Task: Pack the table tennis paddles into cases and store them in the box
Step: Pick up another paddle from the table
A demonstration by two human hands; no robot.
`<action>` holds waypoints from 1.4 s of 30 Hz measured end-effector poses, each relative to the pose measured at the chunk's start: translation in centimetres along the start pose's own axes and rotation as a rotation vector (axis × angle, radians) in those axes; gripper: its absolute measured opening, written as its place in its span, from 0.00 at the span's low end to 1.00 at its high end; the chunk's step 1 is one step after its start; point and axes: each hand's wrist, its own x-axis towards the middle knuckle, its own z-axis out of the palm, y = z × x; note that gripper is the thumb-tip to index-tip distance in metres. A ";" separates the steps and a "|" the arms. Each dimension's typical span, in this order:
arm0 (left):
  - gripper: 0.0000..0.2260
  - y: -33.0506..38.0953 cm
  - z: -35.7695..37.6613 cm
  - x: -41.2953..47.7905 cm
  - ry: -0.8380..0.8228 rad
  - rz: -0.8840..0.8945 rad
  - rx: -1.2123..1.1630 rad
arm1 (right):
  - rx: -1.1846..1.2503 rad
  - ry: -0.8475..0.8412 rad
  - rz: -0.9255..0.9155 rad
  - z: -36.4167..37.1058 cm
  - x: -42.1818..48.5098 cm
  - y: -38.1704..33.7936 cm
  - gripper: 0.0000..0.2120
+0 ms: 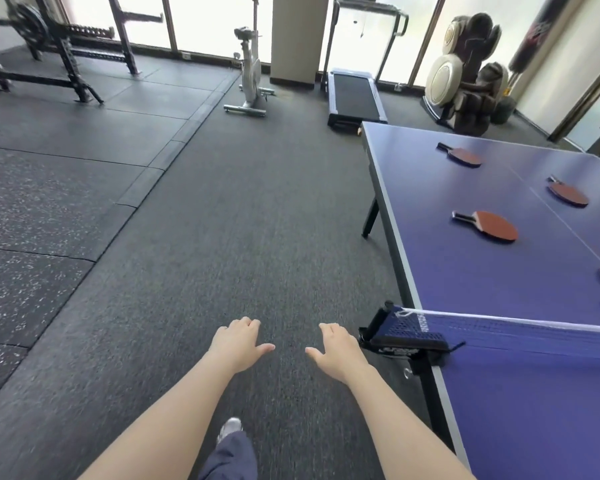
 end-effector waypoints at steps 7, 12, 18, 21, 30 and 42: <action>0.29 -7.0 -8.8 12.2 0.036 0.056 0.027 | 0.017 0.017 0.056 -6.3 12.9 -4.5 0.32; 0.29 -9.5 -14.2 20.1 0.093 0.116 0.054 | 0.044 0.059 0.099 -10.6 20.0 -5.2 0.32; 0.30 -8.5 -18.8 29.7 0.084 0.193 0.067 | 0.096 0.069 0.184 -13.9 27.6 -2.3 0.32; 0.31 -6.6 -21.0 34.8 0.074 0.227 0.078 | 0.135 0.080 0.228 -15.4 31.6 0.4 0.32; 0.32 5.9 -28.3 50.0 0.057 0.438 0.140 | 0.321 0.179 0.454 -22.2 38.9 12.2 0.32; 0.31 27.8 -30.4 61.9 -0.022 0.918 0.254 | 0.554 0.292 0.942 -24.3 37.6 26.4 0.32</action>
